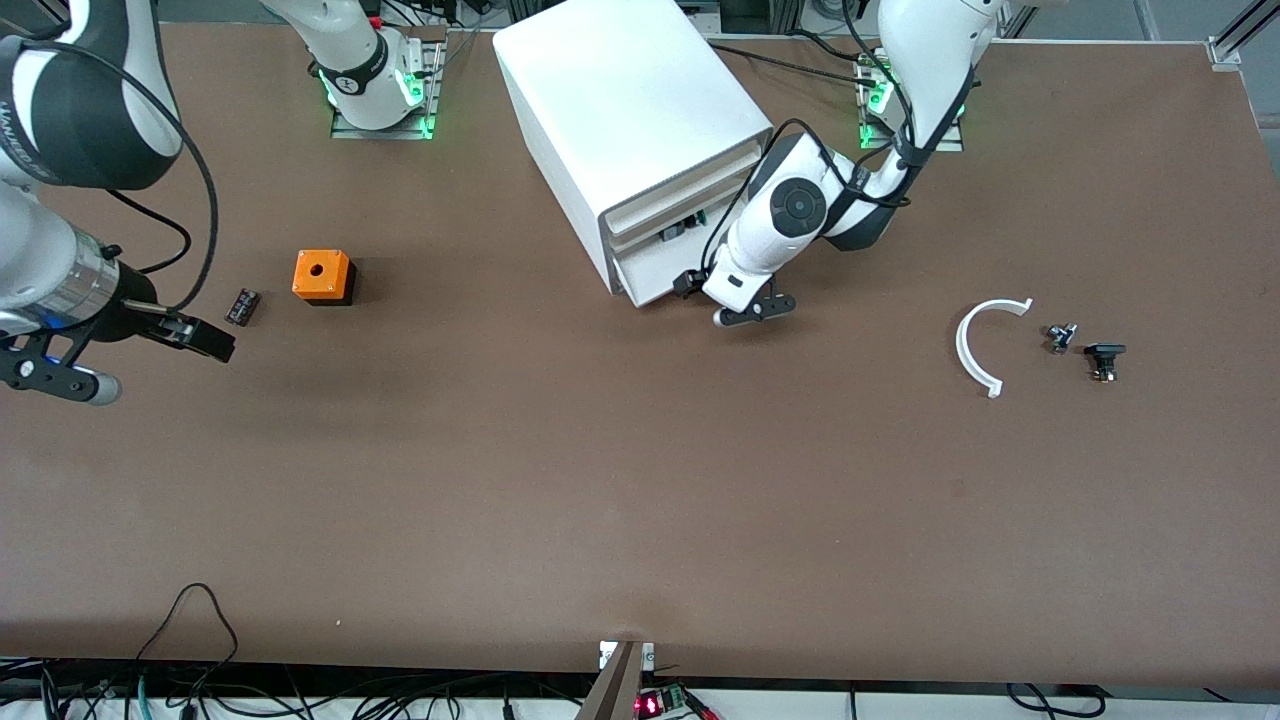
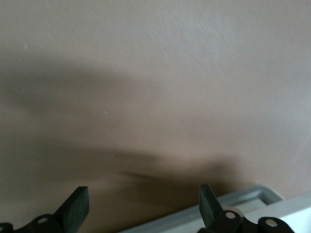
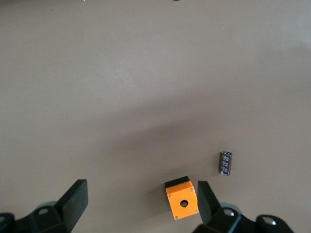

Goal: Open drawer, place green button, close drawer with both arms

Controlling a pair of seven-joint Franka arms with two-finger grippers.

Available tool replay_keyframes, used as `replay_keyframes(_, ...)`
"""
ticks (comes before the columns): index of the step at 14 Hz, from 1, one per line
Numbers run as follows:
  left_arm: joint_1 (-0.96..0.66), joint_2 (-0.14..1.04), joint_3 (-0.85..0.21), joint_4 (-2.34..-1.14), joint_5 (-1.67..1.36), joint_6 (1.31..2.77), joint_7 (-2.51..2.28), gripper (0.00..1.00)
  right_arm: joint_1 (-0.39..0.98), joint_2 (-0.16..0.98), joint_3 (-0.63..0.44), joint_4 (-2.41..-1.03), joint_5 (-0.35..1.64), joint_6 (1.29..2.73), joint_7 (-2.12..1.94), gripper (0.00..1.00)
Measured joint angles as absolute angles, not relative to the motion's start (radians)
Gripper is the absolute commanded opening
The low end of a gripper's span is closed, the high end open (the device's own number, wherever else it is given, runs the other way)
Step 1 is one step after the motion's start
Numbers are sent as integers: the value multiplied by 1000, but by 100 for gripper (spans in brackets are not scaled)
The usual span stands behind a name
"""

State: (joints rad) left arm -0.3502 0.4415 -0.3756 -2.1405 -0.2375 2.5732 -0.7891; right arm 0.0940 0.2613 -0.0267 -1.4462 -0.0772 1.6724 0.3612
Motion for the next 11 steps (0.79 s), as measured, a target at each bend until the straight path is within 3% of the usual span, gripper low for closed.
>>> replay_keyframes(11,-356,422,-417,-2150,-237,2532,-789,100,5,224,-24,-1466,-77,1630,166,100)
